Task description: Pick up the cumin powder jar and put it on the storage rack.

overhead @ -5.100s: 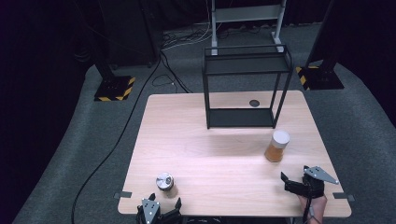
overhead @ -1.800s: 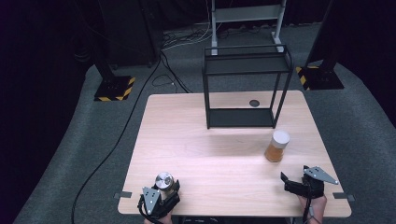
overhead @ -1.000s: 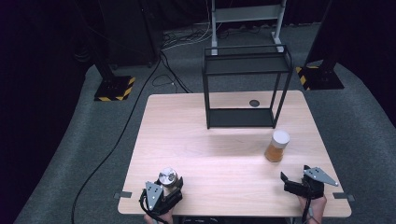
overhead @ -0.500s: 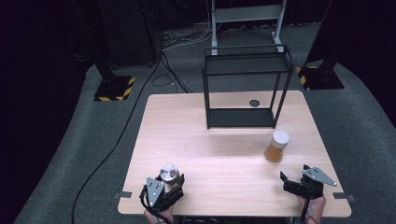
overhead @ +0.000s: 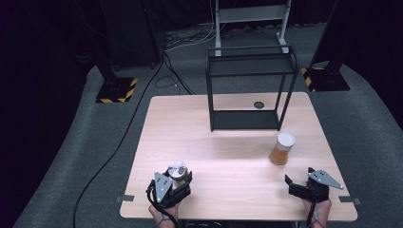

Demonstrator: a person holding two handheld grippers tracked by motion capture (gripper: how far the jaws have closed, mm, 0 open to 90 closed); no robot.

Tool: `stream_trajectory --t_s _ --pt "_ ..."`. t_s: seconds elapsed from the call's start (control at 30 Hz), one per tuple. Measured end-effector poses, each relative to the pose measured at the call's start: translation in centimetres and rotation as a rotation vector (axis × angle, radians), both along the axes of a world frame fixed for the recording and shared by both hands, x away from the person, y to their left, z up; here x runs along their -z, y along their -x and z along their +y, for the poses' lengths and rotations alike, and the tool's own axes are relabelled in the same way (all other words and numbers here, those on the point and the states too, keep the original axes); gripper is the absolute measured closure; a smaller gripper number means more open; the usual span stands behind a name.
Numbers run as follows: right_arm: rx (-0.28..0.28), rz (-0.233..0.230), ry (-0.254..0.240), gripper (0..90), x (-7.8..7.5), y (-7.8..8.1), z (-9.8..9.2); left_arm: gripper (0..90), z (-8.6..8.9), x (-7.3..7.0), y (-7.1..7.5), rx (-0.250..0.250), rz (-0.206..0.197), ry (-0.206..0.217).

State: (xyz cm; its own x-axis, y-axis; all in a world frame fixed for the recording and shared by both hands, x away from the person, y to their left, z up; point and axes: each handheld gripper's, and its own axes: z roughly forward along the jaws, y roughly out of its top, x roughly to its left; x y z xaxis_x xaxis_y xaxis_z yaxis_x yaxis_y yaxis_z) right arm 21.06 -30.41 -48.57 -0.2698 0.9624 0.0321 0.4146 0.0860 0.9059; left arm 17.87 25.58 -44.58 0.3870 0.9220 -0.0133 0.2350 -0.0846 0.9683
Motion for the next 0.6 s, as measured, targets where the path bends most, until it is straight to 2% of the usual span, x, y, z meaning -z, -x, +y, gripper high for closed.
stream_trajectory --t_s 0.37,0.5,0.6 --pt "0.000 0.001 0.002 1.1 0.0 0.0 0.0 28.9 -0.7 -0.8 -1.1 0.036 0.001 -0.021" --pt "0.001 0.002 0.004 1.1 0.0 0.0 0.1 28.9 -0.4 -0.9 -1.7 0.044 0.008 0.019" --pt "0.002 0.001 0.003 1.1 0.0 0.0 0.1 28.9 -0.3 -1.1 -2.2 0.046 0.012 0.028"
